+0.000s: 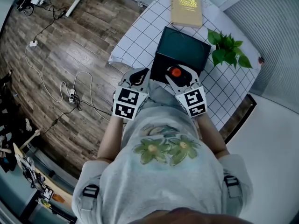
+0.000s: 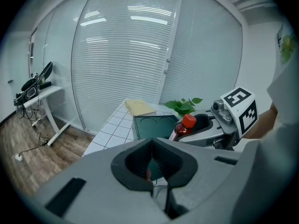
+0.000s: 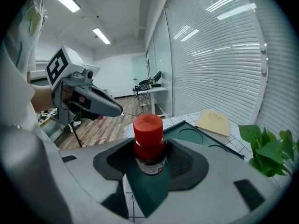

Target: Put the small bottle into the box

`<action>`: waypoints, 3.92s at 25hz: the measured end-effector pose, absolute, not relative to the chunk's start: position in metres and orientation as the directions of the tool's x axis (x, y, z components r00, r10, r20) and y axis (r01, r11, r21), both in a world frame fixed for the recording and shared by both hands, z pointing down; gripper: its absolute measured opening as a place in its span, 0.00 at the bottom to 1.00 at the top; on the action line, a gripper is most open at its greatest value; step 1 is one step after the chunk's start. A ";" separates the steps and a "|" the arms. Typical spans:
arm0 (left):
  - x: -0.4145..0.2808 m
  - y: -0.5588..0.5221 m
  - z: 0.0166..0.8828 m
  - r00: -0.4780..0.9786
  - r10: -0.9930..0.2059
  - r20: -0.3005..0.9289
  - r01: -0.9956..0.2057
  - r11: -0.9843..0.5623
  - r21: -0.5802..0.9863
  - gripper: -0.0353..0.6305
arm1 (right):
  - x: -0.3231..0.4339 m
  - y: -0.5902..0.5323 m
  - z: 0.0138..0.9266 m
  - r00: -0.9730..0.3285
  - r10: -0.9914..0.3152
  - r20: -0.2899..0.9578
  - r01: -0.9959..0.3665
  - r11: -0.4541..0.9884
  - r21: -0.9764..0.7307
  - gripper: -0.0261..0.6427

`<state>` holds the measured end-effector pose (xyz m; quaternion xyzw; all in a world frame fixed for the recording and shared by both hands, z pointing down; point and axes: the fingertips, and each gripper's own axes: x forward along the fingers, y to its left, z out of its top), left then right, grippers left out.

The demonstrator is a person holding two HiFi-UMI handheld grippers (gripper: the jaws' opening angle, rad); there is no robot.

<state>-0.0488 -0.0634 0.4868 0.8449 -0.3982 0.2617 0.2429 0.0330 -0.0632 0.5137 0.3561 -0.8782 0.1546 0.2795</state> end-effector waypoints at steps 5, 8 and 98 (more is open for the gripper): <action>-0.048 -0.064 0.487 0.545 -0.545 0.637 -0.800 -0.565 0.201 0.07 | 0.032 -0.062 0.518 -0.588 -0.529 0.612 -0.709 0.701 -0.075 0.36; -0.048 -0.065 0.487 0.546 -0.544 0.637 -0.800 -0.566 0.202 0.07 | 0.033 -0.062 0.521 -0.586 -0.525 0.617 -0.709 0.701 -0.077 0.36; -0.050 -0.104 0.510 0.553 -0.501 0.665 -0.796 -0.554 0.245 0.07 | 0.030 -0.075 0.608 -0.543 -0.373 0.752 -0.658 0.745 -0.106 0.36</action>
